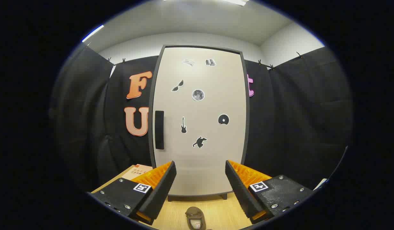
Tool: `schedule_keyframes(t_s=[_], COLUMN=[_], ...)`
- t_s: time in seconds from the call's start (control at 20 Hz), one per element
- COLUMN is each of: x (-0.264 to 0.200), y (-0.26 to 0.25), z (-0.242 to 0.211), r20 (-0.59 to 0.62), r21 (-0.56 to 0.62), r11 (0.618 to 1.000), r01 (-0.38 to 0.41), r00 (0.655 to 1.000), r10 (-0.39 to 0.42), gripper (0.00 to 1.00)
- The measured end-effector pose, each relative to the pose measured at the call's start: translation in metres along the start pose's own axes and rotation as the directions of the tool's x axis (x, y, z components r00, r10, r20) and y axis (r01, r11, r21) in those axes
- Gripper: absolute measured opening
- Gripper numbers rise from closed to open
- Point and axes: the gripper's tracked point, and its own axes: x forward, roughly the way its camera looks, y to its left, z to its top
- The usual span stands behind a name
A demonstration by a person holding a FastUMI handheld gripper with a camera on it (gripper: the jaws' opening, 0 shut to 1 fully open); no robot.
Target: Open the shoe cabinet door, grab the shoes and put them into the shoe cabinet, then close the shoe cabinet door.
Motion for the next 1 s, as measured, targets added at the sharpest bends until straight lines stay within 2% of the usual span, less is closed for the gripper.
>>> schedule_keyframes(t_s=[1.0], x=[0.011], y=[0.006], z=[-0.01], r20=[-0.044], r21=[-0.019], r11=[0.999], r01=[-0.045], r00=[0.998], r10=[0.044], gripper=[0.96])
